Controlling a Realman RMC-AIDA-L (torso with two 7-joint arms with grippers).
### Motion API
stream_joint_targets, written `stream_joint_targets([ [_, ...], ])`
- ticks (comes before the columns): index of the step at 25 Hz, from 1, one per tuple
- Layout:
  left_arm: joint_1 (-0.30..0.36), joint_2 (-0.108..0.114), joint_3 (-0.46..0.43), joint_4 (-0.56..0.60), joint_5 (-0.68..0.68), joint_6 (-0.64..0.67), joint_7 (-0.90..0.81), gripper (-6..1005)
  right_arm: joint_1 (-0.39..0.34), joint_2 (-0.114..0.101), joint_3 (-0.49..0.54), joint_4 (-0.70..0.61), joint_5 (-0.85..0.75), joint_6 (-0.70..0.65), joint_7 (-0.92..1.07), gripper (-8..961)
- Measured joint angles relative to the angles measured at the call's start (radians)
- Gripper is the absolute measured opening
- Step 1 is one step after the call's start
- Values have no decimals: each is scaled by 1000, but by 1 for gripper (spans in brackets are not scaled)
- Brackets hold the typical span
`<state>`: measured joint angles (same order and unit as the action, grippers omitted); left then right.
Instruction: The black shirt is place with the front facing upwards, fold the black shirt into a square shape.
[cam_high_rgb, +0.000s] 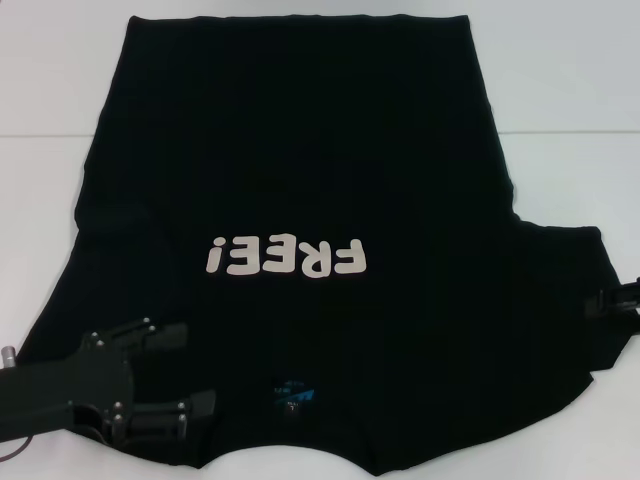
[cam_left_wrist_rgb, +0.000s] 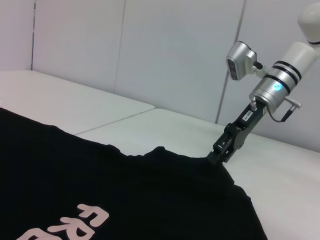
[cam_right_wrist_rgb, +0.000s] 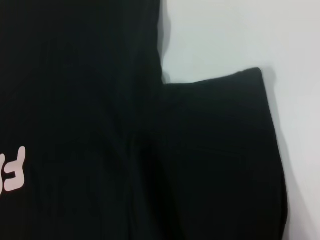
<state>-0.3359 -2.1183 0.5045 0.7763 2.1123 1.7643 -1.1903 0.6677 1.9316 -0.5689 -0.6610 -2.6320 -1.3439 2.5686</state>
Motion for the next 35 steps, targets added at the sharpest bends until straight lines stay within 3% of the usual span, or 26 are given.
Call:
stream_joint_targets([
  [9,-1,-1,0,0,-1,-5,0,883,4,7,-14,-11,-4,3,2,698],
  [15,-2,-2,0,1,-1,-5,0,878,4,6,-14,-11,-6,9,3,456],
  [17,-2,-2,0,0,-2,-6,0,877,4,6,-16,-11,-6,10,3,211],
  [23,-2,-2,0,0,-3,-12,2,871,4,3,-24,-11,-6,10,4,44],
  [35,2,-2,0,-2,-8,-17,3,861,-36,-21,14,-112,28,-24,0,44],
])
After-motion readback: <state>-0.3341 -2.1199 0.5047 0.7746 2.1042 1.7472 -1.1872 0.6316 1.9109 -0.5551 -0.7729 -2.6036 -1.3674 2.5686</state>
